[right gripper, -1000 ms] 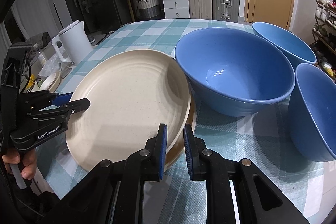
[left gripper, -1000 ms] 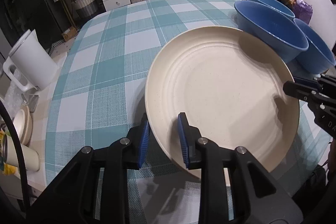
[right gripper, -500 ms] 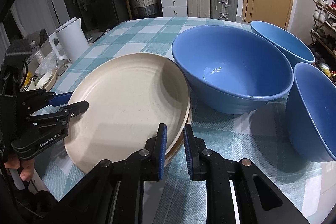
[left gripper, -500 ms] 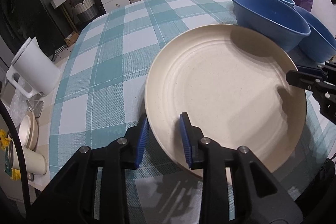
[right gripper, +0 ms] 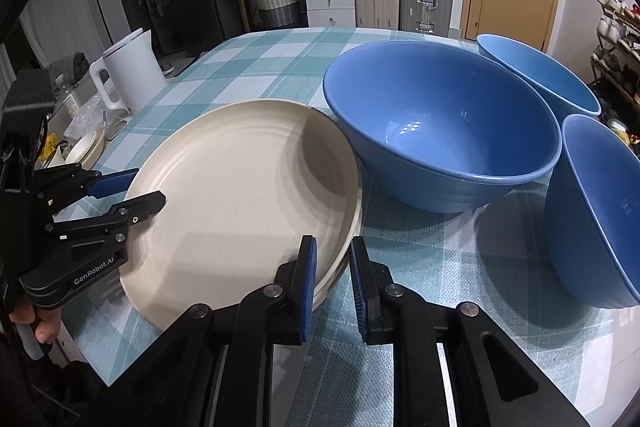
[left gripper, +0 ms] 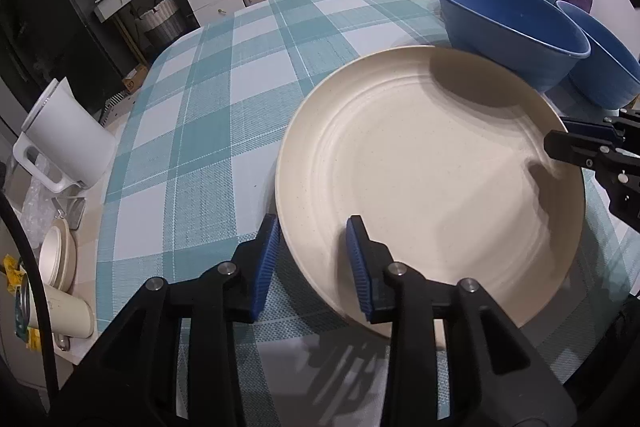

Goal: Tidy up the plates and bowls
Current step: 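Lower the cream plate onto the stack and open the right gripper, then move the right gripper toward the rim of a blue bowl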

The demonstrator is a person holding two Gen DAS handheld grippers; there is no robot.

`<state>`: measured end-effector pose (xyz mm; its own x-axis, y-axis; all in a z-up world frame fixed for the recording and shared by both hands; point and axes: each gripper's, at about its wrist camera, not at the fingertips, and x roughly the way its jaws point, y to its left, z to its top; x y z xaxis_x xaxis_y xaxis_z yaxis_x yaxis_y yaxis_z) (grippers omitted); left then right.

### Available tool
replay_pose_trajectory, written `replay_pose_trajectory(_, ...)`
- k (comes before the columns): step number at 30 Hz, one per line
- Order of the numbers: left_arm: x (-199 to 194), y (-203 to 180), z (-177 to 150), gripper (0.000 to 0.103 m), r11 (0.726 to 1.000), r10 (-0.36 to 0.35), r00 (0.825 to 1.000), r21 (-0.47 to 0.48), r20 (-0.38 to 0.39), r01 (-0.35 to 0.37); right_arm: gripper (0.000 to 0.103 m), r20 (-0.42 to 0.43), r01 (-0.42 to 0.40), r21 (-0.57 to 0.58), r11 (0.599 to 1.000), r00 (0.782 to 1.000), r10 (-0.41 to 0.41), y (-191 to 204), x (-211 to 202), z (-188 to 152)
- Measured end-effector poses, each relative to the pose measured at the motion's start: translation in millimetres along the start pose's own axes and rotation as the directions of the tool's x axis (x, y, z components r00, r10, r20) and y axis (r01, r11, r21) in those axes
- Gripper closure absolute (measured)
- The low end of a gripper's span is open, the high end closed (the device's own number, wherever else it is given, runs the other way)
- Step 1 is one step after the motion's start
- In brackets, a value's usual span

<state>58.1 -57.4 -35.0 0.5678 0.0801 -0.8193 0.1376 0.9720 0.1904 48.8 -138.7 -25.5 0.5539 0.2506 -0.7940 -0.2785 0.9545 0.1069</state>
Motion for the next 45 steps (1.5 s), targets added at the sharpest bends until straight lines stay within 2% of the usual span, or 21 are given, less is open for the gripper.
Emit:
replay_pose_trajectory(6, -4, 12, 2, 0.067, 0.996, -0.069, 0.998, -0.056, -0.011, 0.068, 0.085, 0.0, -0.007, 0.003, 1.0, 1.0, 0.007, -2, -3, 2)
replay_pose_trajectory(8, -9, 21, 4, 0.056, 0.988, -0.116, 0.993, -0.098, 0.007, 0.117, 0.083, 0.006, -0.013, -0.001, 1.0, 1.0, 0.013, -1, -7, 2)
replay_pose_trajectory(9, -11, 24, 4, 0.053, 0.985, -0.133, 0.991, -0.112, 0.017, 0.134, 0.081, 0.009, -0.019, -0.002, 1.0, 1.0, 0.019, -1, -8, 3)
replay_pose_trajectory(11, -20, 32, 6, 0.039, 0.974, -0.17, 0.984, -0.14, 0.046, 0.175, 0.077, 0.013, -0.025, -0.011, 1.0, 1.0, 0.025, 2, -13, 3)
replay_pose_trajectory(13, -29, 36, 7, 0.031, 0.973, -0.162, 0.984, -0.154, 0.068, 0.171, 0.072, 0.021, -0.027, -0.02, 0.999, 0.999, 0.027, 5, -18, 3)
replay_pose_trajectory(18, -48, 43, 10, 0.025, 0.97, -0.154, 0.982, -0.175, 0.105, 0.171, 0.031, 0.062, -0.06, -0.008, 0.998, 0.996, 0.06, 9, -34, 5)
replay_pose_trajectory(20, -54, 47, 11, 0.024, 0.964, -0.161, 0.981, -0.194, 0.113, 0.181, 0.024, 0.082, -0.064, -0.003, 0.998, 0.995, 0.064, 10, -43, 6)
replay_pose_trajectory(25, -67, 54, 12, 0.018, 0.947, -0.197, 0.969, -0.228, 0.151, 0.228, 0.017, 0.114, -0.04, 0.015, 0.999, 0.993, 0.038, 8, -62, 10)
replay_pose_trajectory(27, -73, 55, 12, 0.013, 0.94, -0.211, 0.963, -0.236, 0.167, 0.247, 0.012, 0.135, -0.023, 0.023, 0.999, 0.991, 0.019, 5, -71, 12)
replay_pose_trajectory(29, -79, 54, 13, 0.001, 0.938, -0.215, 0.958, -0.232, 0.188, 0.256, 0.008, 0.153, -0.011, 0.031, 0.999, 0.988, 0.006, 1, -81, 13)
replay_pose_trajectory(32, -88, 49, 15, 0.001, 0.94, -0.222, 0.952, -0.213, 0.209, 0.266, 0.004, 0.173, 0.001, 0.048, 0.999, 0.985, -0.009, -9, -94, 16)
replay_pose_trajectory(38, -98, 40, 25, 0.001, 0.939, -0.218, 0.945, -0.212, 0.244, 0.271, 0.003, 0.204, 0.009, 0.083, 0.997, 0.979, -0.026, -31, -116, 21)
replay_pose_trajectory(42, -104, 34, 38, 0.001, 0.925, -0.24, 0.931, -0.227, 0.274, 0.305, 0.003, 0.224, 0.005, 0.089, 0.996, 0.974, -0.024, -45, -132, 23)
replay_pose_trajectory(45, -111, 22, 51, 0.001, 0.93, -0.237, 0.928, -0.208, 0.289, 0.303, 0.003, 0.251, 0.004, 0.078, 0.997, 0.968, -0.023, -52, -146, 25)
